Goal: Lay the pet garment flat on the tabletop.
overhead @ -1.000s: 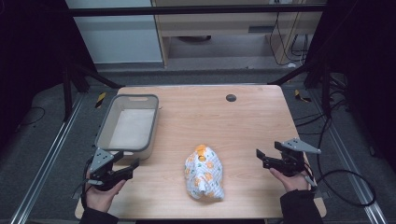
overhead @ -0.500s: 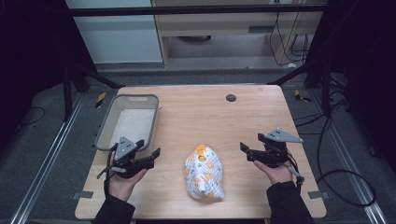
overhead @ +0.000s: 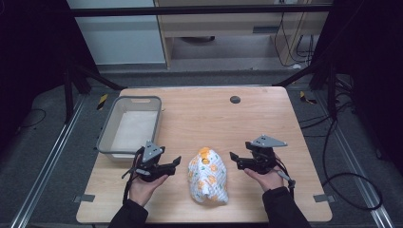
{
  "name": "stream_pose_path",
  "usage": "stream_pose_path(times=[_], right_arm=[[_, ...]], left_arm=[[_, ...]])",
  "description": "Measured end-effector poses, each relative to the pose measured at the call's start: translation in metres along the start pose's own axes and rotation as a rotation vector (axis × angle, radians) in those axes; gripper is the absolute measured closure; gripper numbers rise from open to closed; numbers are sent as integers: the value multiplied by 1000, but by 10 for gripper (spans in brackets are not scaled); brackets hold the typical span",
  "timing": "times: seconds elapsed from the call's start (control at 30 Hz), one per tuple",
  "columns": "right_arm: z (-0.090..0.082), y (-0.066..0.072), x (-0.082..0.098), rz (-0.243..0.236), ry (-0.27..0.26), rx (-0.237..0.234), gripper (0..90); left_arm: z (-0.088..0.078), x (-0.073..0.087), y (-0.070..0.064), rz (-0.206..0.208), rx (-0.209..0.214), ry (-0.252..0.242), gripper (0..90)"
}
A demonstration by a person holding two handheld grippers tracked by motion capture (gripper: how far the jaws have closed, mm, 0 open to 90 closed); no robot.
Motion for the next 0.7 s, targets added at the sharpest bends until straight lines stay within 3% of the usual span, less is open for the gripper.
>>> stream_pose_path(times=[0.03,0.3,0.43,0.7], right_arm=[[4,4,1,-2,9,-21,254],[18,13,5,-7,47,-59,254],[27,17,10,7,64,-86,251],[44,27,20,-18,106,-126,245]], left_arm=[[5,1,-3,7,6,13,275],[22,8,-11,6,49,72,270],[32,13,-16,36,56,125,264],[44,23,-22,31,78,159,267]])
Point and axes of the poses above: each handheld gripper's, and its own axes: z roughly forward along the jaws, x roughly out of its underside, y roughly to its left, the point moved 2 cm from there along z, roughly forward along the jaws, and after that the axes turned 5 degrees about -z, right-handed, at the moved point
